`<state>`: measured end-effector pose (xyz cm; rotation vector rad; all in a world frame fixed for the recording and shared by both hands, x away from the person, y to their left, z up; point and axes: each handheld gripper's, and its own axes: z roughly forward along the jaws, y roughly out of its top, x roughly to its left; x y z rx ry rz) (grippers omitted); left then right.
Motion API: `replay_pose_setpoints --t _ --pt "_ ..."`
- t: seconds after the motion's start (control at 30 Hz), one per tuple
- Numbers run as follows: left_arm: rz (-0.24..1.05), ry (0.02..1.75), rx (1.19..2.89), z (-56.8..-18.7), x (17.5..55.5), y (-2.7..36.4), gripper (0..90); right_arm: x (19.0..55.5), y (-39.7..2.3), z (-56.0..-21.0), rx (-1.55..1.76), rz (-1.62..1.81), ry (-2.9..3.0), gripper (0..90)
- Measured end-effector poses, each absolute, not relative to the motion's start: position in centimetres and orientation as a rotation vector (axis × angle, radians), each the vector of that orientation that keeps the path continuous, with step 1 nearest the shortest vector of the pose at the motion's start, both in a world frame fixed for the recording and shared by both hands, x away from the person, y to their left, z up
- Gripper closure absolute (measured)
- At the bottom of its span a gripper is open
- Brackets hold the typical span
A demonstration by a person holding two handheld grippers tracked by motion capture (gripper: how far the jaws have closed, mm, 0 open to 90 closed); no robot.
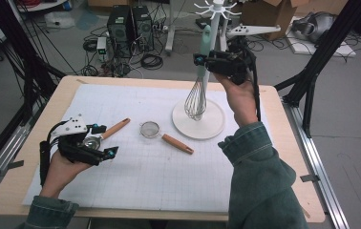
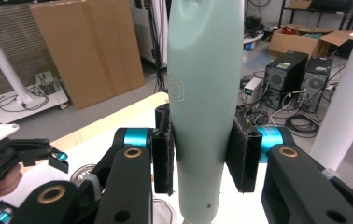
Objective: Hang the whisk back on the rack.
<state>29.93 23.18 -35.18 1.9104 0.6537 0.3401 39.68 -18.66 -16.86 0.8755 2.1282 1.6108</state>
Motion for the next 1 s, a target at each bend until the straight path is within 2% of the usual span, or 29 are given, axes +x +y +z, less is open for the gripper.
replay_pose_setpoints --t 1.0 --pt "0.346 0.657 1.906 -35.1 29.9 23.5 9.7 41.9 -18.9 -15.2 0.963 1.509 2.096 66.6"
